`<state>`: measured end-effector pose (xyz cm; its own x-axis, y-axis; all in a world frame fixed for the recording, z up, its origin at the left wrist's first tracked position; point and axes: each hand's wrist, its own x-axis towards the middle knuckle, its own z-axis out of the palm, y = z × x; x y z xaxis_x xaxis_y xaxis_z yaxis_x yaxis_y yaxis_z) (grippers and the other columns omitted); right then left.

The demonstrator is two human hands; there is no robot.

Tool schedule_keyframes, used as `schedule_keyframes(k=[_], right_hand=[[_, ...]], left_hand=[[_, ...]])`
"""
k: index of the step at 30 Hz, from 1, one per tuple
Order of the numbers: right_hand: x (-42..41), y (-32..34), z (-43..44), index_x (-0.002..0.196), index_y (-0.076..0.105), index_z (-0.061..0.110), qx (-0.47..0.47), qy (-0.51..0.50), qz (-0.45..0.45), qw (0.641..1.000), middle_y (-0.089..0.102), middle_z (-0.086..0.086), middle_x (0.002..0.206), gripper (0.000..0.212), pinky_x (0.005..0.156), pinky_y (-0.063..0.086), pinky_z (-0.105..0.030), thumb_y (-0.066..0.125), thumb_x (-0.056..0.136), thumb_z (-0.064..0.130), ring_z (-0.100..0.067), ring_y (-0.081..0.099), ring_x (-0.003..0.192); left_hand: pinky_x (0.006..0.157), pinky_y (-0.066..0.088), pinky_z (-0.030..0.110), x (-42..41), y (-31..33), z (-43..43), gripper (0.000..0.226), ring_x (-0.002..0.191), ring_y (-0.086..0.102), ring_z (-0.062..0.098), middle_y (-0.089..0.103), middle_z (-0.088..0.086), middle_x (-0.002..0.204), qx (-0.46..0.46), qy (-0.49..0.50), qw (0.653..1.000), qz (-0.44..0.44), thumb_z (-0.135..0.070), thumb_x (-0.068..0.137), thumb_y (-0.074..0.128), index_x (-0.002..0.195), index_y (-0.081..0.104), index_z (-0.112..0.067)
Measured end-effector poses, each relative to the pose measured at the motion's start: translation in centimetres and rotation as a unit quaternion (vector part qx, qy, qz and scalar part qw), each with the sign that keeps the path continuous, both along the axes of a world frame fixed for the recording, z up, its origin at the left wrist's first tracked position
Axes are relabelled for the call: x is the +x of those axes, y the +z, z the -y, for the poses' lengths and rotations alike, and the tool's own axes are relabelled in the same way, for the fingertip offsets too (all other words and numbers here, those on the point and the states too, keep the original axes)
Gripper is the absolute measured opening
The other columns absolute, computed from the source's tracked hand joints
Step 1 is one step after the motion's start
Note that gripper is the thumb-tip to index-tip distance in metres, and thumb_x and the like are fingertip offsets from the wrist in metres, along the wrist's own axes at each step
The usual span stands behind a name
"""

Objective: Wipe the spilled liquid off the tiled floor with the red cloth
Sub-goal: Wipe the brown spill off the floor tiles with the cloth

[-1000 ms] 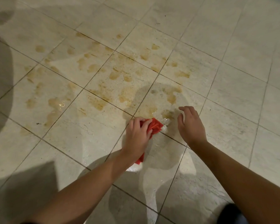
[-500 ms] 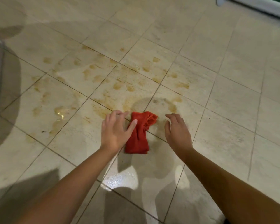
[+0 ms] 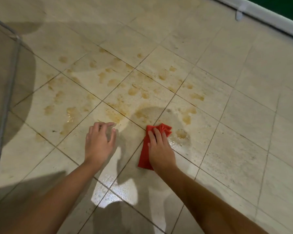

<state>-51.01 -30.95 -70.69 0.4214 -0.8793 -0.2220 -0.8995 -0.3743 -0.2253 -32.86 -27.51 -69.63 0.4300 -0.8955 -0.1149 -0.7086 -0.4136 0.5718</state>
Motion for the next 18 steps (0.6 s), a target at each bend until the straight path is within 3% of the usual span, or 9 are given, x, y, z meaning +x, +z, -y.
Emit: schedule_keyframes(k=[2, 6, 9, 12, 16, 18], right_hand=[[-2.8, 0.0, 0.0, 0.135, 0.035, 0.005, -0.009, 0.001, 0.003, 1.000, 0.030, -0.021, 0.145, 0.045, 0.102, 0.037, -0.048, 0.042, 0.092, 0.017, -0.039, 0.032, 0.131], [-6.3, 0.6, 2.5, 0.137, 0.030, 0.016, 0.039, -0.123, 0.047, 0.991, -0.001, -0.014, 0.152, 0.042, 0.098, 0.043, -0.051, 0.037, 0.095, 0.014, -0.036, 0.026, 0.133], [-4.5, 0.4, 4.2, 0.141, 0.020, 0.013, 0.024, -0.140, 0.071, 0.987, -0.003, -0.009, 0.154, 0.048, 0.113, 0.018, -0.050, 0.032, 0.096, 0.006, -0.030, 0.001, 0.141], [-1.4, -0.2, 4.2, 0.143, 0.009, 0.009, 0.019, -0.111, 0.093, 0.989, 0.001, -0.008, 0.154, 0.052, 0.112, -0.006, -0.036, 0.030, 0.096, 0.002, -0.022, -0.007, 0.141], [-0.9, -0.2, 2.5, 0.143, 0.015, 0.011, 0.036, -0.106, 0.134, 0.985, 0.007, -0.003, 0.154, 0.047, 0.112, 0.005, -0.032, 0.028, 0.098, 0.015, -0.019, 0.002, 0.141], [-3.0, -0.1, 1.6, 0.143, 0.016, 0.014, 0.046, -0.058, 0.104, 0.992, 0.006, -0.002, 0.154, 0.046, 0.113, 0.013, -0.035, 0.025, 0.099, 0.021, -0.019, 0.004, 0.141]], left_hand=[[0.095, 0.032, 0.038, -0.4, 0.1, 0.2, 0.029, 0.110, 0.042, 0.025, 0.049, 0.009, 0.115, -0.008, -0.015, 1.000, -0.011, -0.030, 0.092, 0.045, 0.117, 0.055, -0.017], [0.094, 0.034, 0.038, -0.7, 0.4, 0.5, 0.027, 0.106, 0.044, 0.024, 0.050, 0.007, 0.112, -0.029, -0.029, 0.999, -0.030, -0.026, 0.092, 0.048, 0.114, 0.058, -0.016], [0.098, 0.035, 0.039, -0.9, 0.6, 0.6, 0.026, 0.108, 0.043, 0.023, 0.049, 0.006, 0.113, -0.033, -0.035, 0.998, -0.044, -0.024, 0.092, 0.048, 0.115, 0.057, -0.017], [0.101, 0.034, 0.041, -1.0, 0.7, 0.9, 0.027, 0.112, 0.041, 0.022, 0.047, 0.006, 0.114, -0.026, -0.038, 0.997, -0.054, -0.025, 0.092, 0.046, 0.116, 0.056, -0.018], [0.100, 0.035, 0.041, -1.5, 0.7, 1.5, 0.026, 0.110, 0.044, 0.024, 0.048, 0.008, 0.112, -0.037, -0.043, 0.996, -0.065, -0.023, 0.091, 0.048, 0.114, 0.058, -0.015], [0.099, 0.037, 0.041, -1.6, 0.7, 1.8, 0.027, 0.109, 0.045, 0.024, 0.048, 0.008, 0.112, -0.038, -0.051, 0.995, -0.075, -0.024, 0.091, 0.048, 0.115, 0.058, -0.016]])
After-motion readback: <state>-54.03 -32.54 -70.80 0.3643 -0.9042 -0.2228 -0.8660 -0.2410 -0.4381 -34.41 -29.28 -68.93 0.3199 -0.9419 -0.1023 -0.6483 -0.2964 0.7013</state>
